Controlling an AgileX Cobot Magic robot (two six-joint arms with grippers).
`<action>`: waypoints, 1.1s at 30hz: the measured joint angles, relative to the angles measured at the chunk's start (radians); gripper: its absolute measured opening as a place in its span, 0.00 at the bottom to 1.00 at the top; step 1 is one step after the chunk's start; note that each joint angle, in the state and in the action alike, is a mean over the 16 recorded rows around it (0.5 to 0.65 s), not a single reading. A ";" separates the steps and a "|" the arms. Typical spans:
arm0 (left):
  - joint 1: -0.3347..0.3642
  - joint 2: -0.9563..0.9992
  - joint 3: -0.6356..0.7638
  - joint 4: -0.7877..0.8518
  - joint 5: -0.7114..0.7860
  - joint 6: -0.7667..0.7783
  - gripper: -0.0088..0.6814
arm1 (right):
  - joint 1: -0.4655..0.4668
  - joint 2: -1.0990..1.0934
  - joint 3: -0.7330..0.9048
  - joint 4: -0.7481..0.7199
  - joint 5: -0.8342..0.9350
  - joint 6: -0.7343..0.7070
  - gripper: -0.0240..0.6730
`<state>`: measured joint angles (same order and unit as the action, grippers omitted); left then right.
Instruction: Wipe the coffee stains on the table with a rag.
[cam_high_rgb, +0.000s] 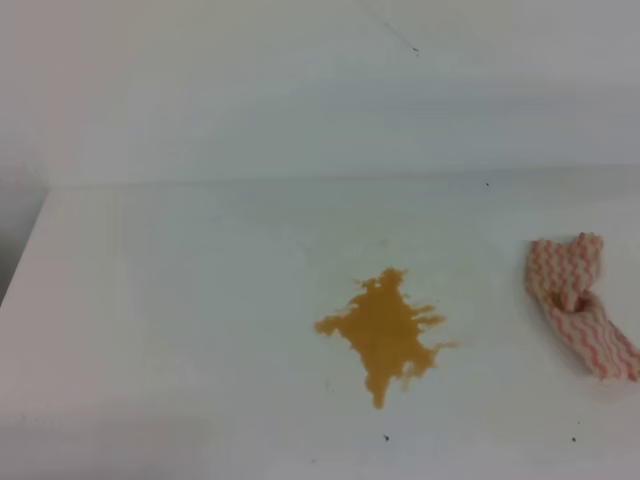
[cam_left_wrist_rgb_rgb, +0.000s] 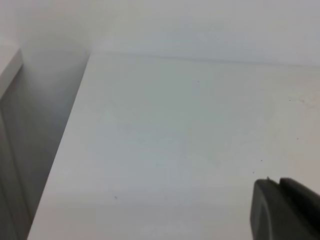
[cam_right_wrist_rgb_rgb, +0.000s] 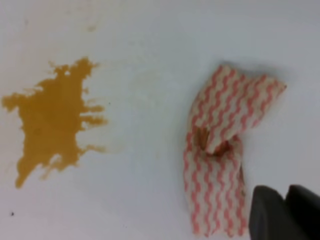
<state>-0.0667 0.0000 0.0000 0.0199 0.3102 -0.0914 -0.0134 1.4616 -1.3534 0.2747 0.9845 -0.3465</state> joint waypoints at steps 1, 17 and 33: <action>0.000 0.000 0.000 0.000 0.000 0.000 0.01 | 0.010 0.028 -0.016 -0.017 0.006 0.013 0.19; 0.000 0.000 0.000 0.000 0.000 0.000 0.01 | 0.099 0.387 -0.098 -0.147 -0.123 0.155 0.69; -0.001 -0.011 0.019 0.000 -0.007 -0.001 0.01 | 0.144 0.702 -0.318 -0.205 -0.080 0.204 0.71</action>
<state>-0.0676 -0.0108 0.0186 0.0200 0.3031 -0.0919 0.1310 2.1636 -1.6716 0.0692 0.9041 -0.1420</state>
